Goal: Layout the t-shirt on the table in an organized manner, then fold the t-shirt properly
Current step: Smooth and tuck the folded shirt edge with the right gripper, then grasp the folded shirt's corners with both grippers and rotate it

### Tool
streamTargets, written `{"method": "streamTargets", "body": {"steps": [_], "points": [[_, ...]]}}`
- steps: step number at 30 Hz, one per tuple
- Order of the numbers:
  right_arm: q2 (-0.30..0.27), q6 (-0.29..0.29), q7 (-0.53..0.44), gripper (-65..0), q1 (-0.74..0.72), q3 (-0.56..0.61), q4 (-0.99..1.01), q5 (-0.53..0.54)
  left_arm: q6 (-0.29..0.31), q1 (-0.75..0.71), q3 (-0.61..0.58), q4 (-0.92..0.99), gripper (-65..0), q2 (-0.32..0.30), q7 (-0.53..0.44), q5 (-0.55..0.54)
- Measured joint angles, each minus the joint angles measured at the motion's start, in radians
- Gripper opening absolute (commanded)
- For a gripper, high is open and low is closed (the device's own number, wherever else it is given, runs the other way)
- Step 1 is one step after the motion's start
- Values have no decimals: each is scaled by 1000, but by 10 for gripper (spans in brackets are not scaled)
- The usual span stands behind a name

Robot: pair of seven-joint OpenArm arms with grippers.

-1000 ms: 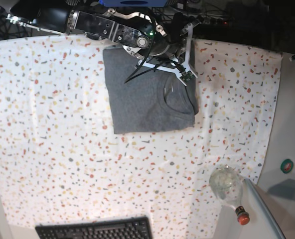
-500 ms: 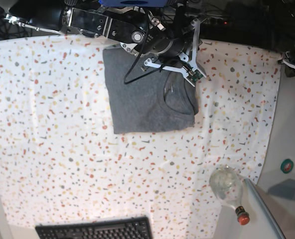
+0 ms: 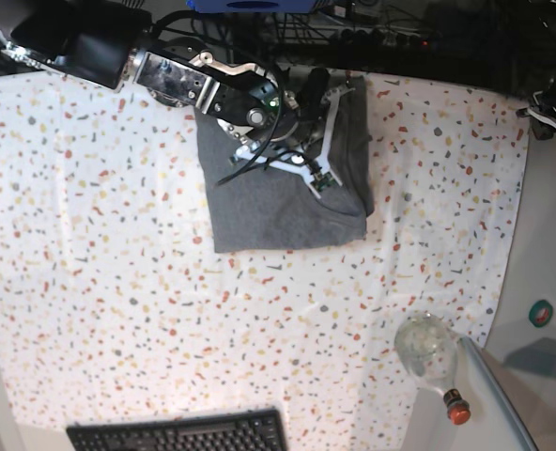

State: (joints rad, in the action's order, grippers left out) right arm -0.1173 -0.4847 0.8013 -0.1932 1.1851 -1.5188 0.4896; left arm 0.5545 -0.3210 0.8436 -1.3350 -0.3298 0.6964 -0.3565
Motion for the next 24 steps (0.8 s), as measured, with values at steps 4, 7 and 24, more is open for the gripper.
{"method": "streamTargets", "body": {"steps": [4, 7, 24], "points": [[46, 0, -7, -650, -8, 84, 46, 0, 0, 0, 0, 0, -650, 0, 0, 0], [77, 0, -9, -650, -11, 122, 60, -3, 0, 0, -2, 0, -650, 0, 0, 0], [45, 6, 87, -650, -33, 106, -70, 4, 0, 21, -68, -36, -650, 10, 99, -1]]}}
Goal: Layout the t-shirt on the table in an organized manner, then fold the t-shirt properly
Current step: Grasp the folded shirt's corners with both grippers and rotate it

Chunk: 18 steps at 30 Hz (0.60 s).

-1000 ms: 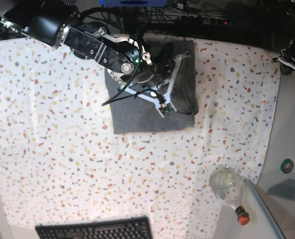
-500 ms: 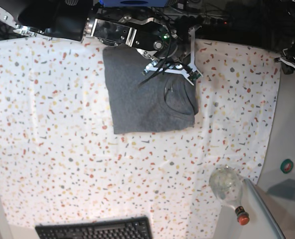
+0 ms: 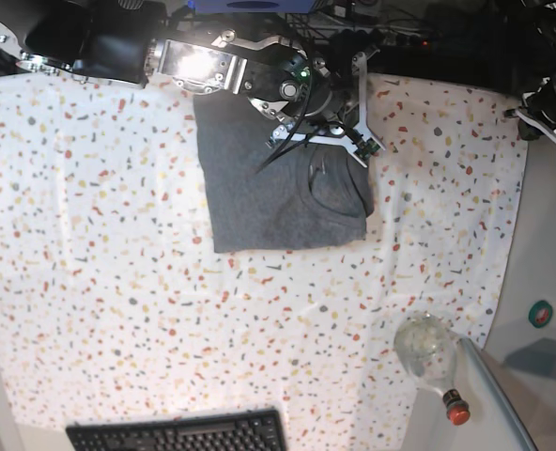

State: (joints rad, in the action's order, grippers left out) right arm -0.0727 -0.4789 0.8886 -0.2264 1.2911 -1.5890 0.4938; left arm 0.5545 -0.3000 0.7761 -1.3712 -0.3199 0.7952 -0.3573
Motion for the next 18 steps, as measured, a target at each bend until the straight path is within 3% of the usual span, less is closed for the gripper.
{"method": "streamTargets", "body": {"steps": [3, 6, 8, 11, 13, 18], "points": [[-40, 5, 52, -650, 3, -135, -104, 7, -3, -2, -32, -99, -650, 26, 62, -87], [-82, -6, 52, -650, 40, -344, -145, -26, 3, -20, -58, -185, -650, 59, 116, -257], [-105, -8, 55, -650, 84, -460, -151, -23, 3, -34, -72, -210, -472, 67, 159, -348], [-167, -6, 76, -650, 145, -526, -179, -10, -3, -38, -86, -205, -135, 83, 199, -473], [-215, -6, 77, -650, 152, -525, -225, 0, -4, -42, -128, -203, 0, 96, 192, -513], [-294, -4, 57, -650, 161, -533, -286, -12, -3, -34, -284, -167, 0, 145, 196, -508]]}}
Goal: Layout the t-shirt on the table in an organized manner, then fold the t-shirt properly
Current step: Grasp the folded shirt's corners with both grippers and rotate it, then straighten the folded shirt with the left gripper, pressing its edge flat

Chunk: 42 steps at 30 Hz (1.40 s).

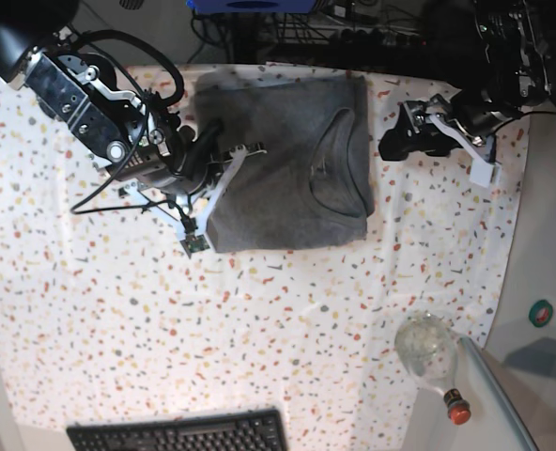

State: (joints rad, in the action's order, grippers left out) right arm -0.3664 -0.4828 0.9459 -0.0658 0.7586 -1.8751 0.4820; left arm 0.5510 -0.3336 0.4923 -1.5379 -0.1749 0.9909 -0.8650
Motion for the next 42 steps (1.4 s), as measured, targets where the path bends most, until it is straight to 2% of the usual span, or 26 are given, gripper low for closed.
{"method": "streamTargets", "body": {"steps": [8, 10, 15, 20, 25, 27, 28, 31, 32, 34, 37, 39, 42], "points": [[-2, 0, 8, -650, 45, 1, 0, 8, 0, 80, -26, 140, 0, 41, -6, 0], [-3, 0, 8, -650, 50, 1, 0, 7, -1, 96, -62, 166, 0, 38, -7, 3], [-3, 0, 7, -650, 50, 1, 0, 7, -1, 111, -169, 175, 0, 36, -104, -4], [-3, 0, 7, -650, 55, 1, 0, 8, 5, 129, -211, 263, 0, 35, -131, -26], [-29, 2, 3, -650, 55, 1, 0, 7, 23, 184, -212, 355, 0, 34, -139, -49], [-40, 2, 2, -650, 56, 1, 0, 8, 25, 183, -212, 359, -166, 34, -160, -20], [-48, 2, 1, -650, 56, 1, 0, 8, 24, 184, -212, 356, -253, 34, -161, 24], [-52, 1, 2, -650, 55, 0, 0, 7, 12, 220, -234, 364, -573, 33, -146, 181], [-52, 1, 1, -650, 56, 0, 0, 7, 9, 234, -262, 366, -650, 29, -142, 207], [-50, 1, 4, -650, 58, -11, 0, 11, 11, 266, -306, 366, -650, 27, -137, 255], [-41, 2, 4, -650, 98, -137, -2, 11, 26, 337, -384, 367, -650, 1, -81, 339], [-38, 2, 8, -650, 129, -251, -1, 4, 24, 422, -486, 371, -650, -24, -37, 429], [10, 5, 0, -650, 154, -420, 0, 14, -5, 557, -715, 373, -650, -52, -20, 607]]}}
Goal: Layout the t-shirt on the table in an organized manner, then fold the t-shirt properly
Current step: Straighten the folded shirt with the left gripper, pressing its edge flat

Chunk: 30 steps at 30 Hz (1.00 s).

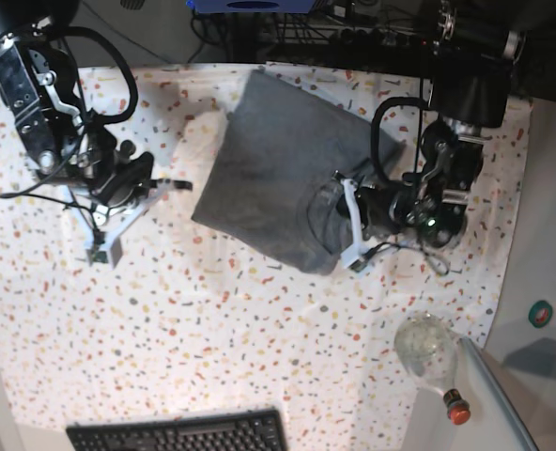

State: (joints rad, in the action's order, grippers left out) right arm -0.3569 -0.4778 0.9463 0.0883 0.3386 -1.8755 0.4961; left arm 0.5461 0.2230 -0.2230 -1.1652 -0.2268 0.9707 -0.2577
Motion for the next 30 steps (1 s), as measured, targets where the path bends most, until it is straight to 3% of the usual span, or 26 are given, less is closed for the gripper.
{"method": "streamTargets", "body": {"steps": [5, 9, 13, 19, 25, 30], "points": [[39, -3, 1, -650, 61, -270, 1, -9, 6, 145, -402, 3, -650, 10, 6, 207], [47, -3, -3, -650, 95, -395, 1, -9, 5, 183, -571, 6, -650, 95, -95, 303], [46, -4, 5, -650, 149, -477, 2, -10, 14, 187, -619, 73, -650, 192, -192, 449], [47, -3, 1, -650, 184, -511, 3, -6, 12, 199, -622, 197, -650, 275, -348, 667], [47, -3, 3, -650, 208, -513, 3, -6, 14, 267, -629, 295, -650, 313, -392, 625], [46, -3, 1, -650, 208, -513, 14, -6, 15, 314, -735, 302, -650, 314, -419, 576]]}}
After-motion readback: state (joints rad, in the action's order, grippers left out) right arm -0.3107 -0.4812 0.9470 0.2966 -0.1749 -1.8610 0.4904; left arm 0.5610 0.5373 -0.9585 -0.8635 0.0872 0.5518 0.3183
